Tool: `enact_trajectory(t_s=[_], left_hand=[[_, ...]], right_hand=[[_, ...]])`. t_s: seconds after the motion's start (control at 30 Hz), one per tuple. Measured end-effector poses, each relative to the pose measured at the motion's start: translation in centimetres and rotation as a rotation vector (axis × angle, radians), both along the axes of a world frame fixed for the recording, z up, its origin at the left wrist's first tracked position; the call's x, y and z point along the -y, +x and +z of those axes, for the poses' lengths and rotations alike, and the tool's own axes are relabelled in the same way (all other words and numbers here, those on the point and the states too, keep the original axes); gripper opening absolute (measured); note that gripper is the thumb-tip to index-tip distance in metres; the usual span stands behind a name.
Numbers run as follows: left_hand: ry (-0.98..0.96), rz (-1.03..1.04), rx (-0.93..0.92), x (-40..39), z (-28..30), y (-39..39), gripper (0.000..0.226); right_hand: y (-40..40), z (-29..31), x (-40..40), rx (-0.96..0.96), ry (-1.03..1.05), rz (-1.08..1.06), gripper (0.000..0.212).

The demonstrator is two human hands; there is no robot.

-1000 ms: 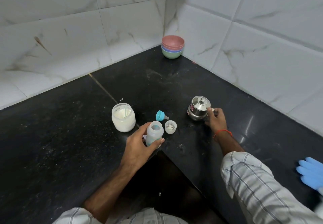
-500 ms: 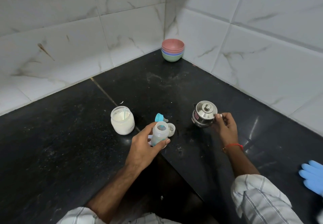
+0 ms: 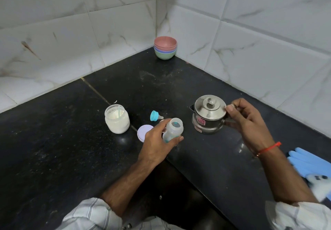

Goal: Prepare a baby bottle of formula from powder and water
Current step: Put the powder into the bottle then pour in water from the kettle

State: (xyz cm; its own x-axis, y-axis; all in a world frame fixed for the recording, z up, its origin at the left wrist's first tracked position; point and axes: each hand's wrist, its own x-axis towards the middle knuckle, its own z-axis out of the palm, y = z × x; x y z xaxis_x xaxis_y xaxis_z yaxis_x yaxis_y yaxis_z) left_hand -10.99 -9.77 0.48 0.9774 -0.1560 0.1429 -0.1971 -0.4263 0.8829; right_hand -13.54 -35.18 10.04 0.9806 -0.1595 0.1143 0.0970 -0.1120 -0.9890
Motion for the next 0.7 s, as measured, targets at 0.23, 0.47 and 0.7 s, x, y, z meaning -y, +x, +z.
enact_trajectory(t_s=[0.23,0.47,0.7], left_hand=[[-0.017,-0.042,-0.008,0.6,-0.1,-1.1,0.056],[-0.01,-0.065,-0.003,0.5,0.9,-2.4,0.063],[0.028,-0.08,-0.001,0.5,1.1,-2.6,0.067]], right_hand=[[-2.4,2.0,-1.2,0.022,-0.308,0.048,0.032],[-3.2,3.2,-1.8,0.105,-0.624,0.038,0.019],[-3.2,4.0,-2.5,0.123,-0.801,0.059,0.017]])
